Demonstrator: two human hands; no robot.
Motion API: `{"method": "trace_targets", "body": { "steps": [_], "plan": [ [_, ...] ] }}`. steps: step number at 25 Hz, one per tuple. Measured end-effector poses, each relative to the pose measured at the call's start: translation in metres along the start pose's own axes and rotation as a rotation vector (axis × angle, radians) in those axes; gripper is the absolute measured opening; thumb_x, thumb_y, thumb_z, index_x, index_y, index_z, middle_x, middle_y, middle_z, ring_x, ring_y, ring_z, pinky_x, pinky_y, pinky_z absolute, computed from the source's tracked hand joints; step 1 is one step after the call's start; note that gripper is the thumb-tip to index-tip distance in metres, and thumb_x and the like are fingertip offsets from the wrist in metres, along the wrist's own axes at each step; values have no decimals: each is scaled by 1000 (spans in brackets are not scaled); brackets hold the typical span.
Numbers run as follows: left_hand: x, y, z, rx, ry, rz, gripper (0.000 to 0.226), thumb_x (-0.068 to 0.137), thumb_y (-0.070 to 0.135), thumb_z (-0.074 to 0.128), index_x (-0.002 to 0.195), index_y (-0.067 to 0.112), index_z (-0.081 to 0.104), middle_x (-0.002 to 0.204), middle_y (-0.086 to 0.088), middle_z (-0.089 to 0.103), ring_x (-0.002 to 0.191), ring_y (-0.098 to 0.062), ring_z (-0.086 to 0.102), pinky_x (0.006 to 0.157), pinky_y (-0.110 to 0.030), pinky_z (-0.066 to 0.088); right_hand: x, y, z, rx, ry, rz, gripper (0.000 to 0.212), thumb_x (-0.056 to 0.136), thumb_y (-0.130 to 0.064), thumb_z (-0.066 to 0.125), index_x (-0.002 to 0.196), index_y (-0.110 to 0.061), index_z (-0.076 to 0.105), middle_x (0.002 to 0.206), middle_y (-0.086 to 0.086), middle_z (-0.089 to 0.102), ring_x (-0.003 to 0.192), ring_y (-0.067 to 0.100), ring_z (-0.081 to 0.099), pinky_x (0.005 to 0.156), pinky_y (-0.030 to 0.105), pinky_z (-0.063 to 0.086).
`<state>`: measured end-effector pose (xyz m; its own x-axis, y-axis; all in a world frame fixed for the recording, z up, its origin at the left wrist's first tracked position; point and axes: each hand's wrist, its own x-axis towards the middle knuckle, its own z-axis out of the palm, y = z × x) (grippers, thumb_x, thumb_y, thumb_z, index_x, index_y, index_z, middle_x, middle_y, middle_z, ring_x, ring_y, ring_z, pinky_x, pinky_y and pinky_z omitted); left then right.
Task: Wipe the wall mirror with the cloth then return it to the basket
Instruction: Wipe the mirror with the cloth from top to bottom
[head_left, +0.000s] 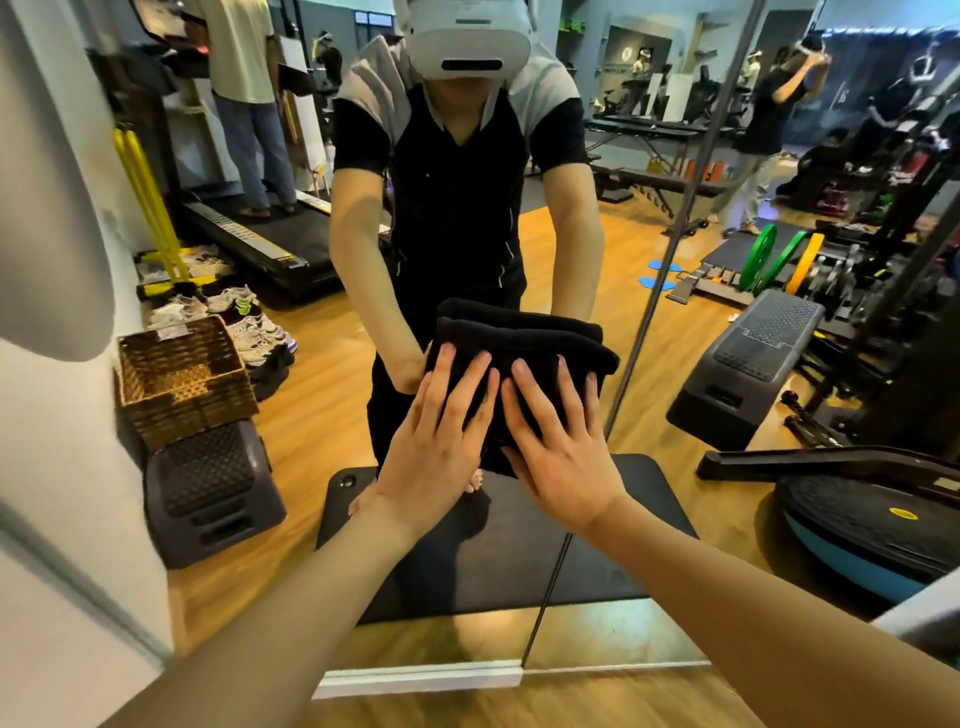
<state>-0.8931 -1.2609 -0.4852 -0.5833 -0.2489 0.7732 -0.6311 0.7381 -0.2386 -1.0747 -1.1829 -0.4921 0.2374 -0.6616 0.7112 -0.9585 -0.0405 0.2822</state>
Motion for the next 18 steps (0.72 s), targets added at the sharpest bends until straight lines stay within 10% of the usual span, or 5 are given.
{"method": "trace_targets", "body": {
  "steps": [18],
  "plan": [
    [-190,-290,-56,196,-81,23,76,100,28,53,159,4,12,162,-24,14,152,-46,9,121,-61,20,130,-306,108,70,206,-6,66,103,-41,43,162,-20,22,168,0,11,153,38,11,121,60,18]
  ]
}}
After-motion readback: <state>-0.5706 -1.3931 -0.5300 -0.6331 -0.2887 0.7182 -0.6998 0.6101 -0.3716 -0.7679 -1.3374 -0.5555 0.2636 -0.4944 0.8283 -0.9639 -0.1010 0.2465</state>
